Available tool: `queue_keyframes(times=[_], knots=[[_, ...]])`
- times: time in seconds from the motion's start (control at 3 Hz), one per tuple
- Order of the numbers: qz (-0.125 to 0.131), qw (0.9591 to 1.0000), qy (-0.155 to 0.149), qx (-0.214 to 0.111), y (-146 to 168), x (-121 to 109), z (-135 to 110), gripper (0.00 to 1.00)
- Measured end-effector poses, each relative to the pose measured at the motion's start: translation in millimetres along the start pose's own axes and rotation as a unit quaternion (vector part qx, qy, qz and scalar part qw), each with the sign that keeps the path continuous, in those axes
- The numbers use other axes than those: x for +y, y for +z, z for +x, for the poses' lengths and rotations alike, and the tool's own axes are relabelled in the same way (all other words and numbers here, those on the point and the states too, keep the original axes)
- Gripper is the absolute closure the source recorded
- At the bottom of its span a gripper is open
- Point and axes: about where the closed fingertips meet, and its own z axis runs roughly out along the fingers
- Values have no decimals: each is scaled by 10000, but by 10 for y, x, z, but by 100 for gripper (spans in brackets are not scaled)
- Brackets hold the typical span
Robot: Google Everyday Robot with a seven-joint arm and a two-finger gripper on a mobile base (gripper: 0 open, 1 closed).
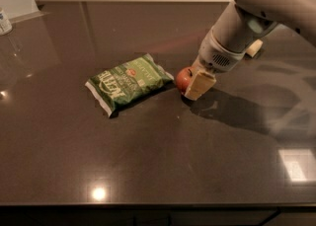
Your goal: Move apple near green jalapeno chip bag
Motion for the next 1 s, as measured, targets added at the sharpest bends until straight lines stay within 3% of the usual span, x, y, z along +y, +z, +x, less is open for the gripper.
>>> queue_keyframes(times=[0.33, 1.0], knots=[[-26, 10000, -7, 7, 82, -40, -84, 82], [-106, 9999, -56, 40, 206, -63, -147, 35]])
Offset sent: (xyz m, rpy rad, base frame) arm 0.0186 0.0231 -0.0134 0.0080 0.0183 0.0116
